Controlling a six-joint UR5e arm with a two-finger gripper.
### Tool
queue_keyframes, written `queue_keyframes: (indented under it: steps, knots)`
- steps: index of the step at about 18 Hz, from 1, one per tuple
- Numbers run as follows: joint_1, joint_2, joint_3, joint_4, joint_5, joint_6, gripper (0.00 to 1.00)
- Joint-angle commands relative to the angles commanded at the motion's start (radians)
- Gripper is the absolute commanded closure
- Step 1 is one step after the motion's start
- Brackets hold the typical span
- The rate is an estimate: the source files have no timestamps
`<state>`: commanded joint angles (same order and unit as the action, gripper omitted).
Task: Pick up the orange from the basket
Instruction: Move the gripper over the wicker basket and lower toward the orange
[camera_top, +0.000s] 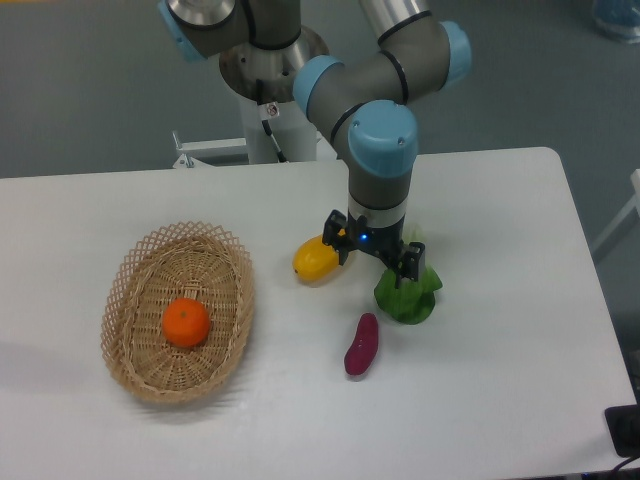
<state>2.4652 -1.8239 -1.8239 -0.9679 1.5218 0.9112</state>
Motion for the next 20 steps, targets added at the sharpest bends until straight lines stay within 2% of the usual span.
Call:
queue_keyframes:
  steps: [5, 7, 13, 17, 20]
  knots:
    - [-0.126, -0.001, 0.006, 0.000, -0.012, -0.003, 0.00]
    - [-0.169, -0.008, 0.005, 0.000, -0.012, -0.044, 0.00]
    - [-0.259, -0.014, 0.005, 0.006, -0.052, -0.104, 0.00]
    - [-0.333, -0.077, 0.011, 0.096, -0.054, -0.208, 0.00]
    - [-0.368, -0.107, 0.014, 0.109, -0.054, -0.239, 0.00]
